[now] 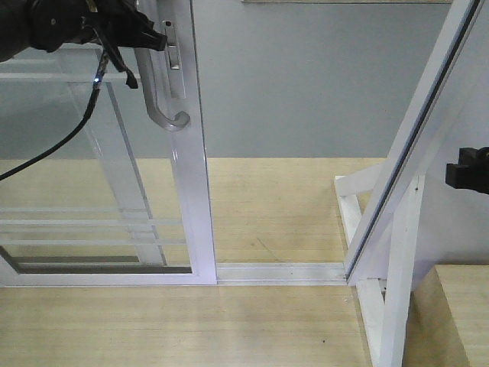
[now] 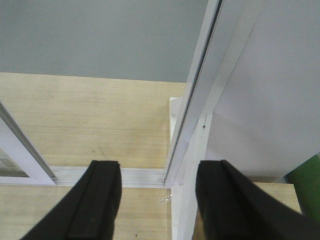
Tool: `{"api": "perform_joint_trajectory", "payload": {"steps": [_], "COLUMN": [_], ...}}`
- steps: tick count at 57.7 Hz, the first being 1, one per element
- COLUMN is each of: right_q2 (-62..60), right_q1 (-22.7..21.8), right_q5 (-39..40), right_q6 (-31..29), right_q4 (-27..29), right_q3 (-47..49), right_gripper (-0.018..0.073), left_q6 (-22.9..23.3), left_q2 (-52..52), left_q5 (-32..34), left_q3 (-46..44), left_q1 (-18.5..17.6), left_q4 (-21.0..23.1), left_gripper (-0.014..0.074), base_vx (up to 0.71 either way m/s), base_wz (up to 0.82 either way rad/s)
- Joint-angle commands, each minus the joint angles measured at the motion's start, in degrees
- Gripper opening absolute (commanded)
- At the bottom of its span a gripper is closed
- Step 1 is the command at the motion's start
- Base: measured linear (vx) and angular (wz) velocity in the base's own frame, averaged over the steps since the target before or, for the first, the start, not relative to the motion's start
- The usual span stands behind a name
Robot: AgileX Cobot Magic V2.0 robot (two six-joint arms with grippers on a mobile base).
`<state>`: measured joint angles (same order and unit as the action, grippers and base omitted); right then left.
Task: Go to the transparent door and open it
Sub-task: 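Slide the door farther open with the left gripper, away from the right arm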
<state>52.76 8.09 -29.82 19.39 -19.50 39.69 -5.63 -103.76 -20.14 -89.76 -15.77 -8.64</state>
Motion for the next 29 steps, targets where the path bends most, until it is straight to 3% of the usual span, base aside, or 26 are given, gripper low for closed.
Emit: {"api": "perform_joint_trajectory", "payload": {"steps": [1,8,13,20,29], "right_q2": [-0.5,-0.5,-0.5,-0.5,-0.5], "right_q1": [-0.3,-0.3,-0.3,-0.3,-0.3], "right_q5": [4.1,4.4,4.5,5.1,6.4], "right_q6": [-0.1,-0.1,-0.1,-0.1,-0.1], "right_q4": [-1.1,-1.1,-1.1,-1.1,-0.9], "right_q3": [1.6,1.6,1.6,1.6,1.6], "right_gripper": [0.0421,0.0421,0.0421,0.0421,0.0421], "left_q6": [0.2,0.6,0.6,0.5,0.5], "left_q2": [5.1,6.8,7.5,8.7,9.4], "left_q5": [6.0,13.1,14.2,12.8,16.7], "left_q3": [2.2,7.3,9.6,12.7,15.7], "left_q1": [1.7,4.6,6.0,6.0,4.7], "left_q4": [-1.2,-1.0,0.1,0.5,3.9], "left_gripper": [0.0353,0.0334,0.0335,0.0337,0.0379], "base_vx": [0.0,0.0,0.0,0.0,0.0], "base_wz": [0.0,0.0,0.0,0.0,0.0]}}
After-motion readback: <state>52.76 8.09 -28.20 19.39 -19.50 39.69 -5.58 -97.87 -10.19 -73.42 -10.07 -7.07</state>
